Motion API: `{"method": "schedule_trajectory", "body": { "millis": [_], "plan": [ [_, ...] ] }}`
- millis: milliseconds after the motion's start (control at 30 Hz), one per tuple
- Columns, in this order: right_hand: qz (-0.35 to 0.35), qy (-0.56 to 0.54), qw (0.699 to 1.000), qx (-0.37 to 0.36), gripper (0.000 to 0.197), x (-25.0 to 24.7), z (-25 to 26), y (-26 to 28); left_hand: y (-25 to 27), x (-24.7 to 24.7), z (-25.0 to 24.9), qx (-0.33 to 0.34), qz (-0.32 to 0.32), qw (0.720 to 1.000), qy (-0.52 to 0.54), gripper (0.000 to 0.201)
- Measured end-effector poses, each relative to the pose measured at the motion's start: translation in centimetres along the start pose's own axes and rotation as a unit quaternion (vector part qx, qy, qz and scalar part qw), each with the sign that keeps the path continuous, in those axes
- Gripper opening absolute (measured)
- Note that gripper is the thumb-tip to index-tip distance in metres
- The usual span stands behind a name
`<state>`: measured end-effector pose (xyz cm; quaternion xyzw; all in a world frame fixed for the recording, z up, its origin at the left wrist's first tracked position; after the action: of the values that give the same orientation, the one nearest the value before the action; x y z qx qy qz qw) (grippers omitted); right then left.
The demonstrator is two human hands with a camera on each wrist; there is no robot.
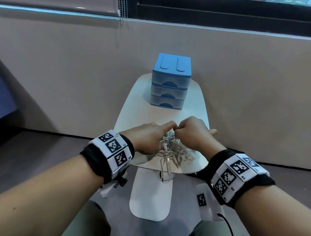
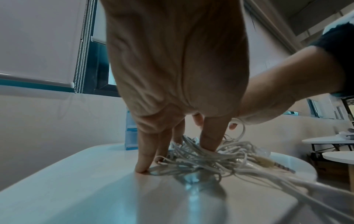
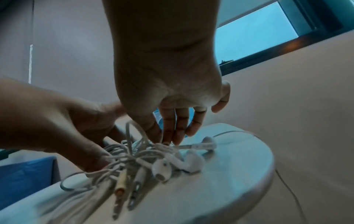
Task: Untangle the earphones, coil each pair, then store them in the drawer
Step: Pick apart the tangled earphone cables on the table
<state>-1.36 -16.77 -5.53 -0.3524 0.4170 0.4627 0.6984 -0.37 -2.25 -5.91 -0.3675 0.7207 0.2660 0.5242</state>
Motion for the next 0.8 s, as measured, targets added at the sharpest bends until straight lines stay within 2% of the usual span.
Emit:
{"method": "schedule_trajectory", "body": {
  "millis": [67,133,233,300,333,400,467,533,600,667,733,800],
  "plan": [
    [0.018,-0.06,0.998,0.025,0.022,-0.4,-0.5,0.1,0.1,-0.1,0.1,-0.005,-0.004,1.0,0.007,0.057],
    [0.037,-0.172,0.983,0.044,0.018,-1.0,-1.1,0.3,0.2,0.1,0.0,-0.002,-0.006,1.0,0.005,0.057],
    [0.064,-0.342,0.936,0.054,0.018,-2.3,-0.9,0.9,0.2,0.3,-0.4,0.0,-0.002,1.0,-0.012,0.061],
    [0.092,-0.407,0.905,0.078,0.017,-3.0,-0.5,1.5,0.1,0.7,-0.5,-0.005,0.005,1.0,-0.029,0.056],
    [0.102,-0.417,0.899,0.086,0.016,-3.1,-0.3,1.6,0.1,0.9,-0.6,-0.003,0.005,0.999,-0.038,0.051],
    [0.112,-0.394,0.909,0.079,0.013,-3.3,-0.2,1.6,0.1,1.1,-0.7,-0.002,0.001,0.998,-0.06,0.04],
    [0.122,-0.352,0.926,0.059,0.014,-3.1,-0.2,1.5,0.1,1.2,-0.7,-0.01,0.005,0.998,-0.066,0.042],
    [0.138,-0.349,0.926,0.043,0.019,-3.2,-0.3,1.5,0.0,1.1,-0.5,-0.018,0.009,0.998,-0.068,0.045],
    [0.173,-0.378,0.909,0.02,0.024,-3.7,0.0,1.9,0.0,1.0,-0.4,-0.023,0.01,0.997,-0.069,0.049],
    [0.203,-0.43,0.88,-0.007,0.028,-4.4,0.5,2.2,0.1,1.1,-0.3,-0.026,0.005,0.998,-0.058,0.056],
    [0.198,-0.481,0.854,-0.024,0.027,-5.4,0.8,2.2,0.2,1.2,-0.4,-0.027,-0.015,0.999,-0.043,0.052],
    [0.183,-0.512,0.838,-0.046,0.017,-6.3,1.1,2.4,0.0,1.4,-0.8,-0.023,-0.028,0.998,-0.048,0.047]
  ]
}}
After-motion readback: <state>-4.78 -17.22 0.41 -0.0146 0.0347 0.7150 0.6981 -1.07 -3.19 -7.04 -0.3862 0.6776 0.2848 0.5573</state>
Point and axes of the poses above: each hand's wrist, its own y-axis away from the middle knuckle, its own x-axis out of the palm, z = x × y, the point moved 4 cm from there along -y, towards the middle knuckle, and after that the axes turned 10 degrees about -z, right-handed, at the moved point
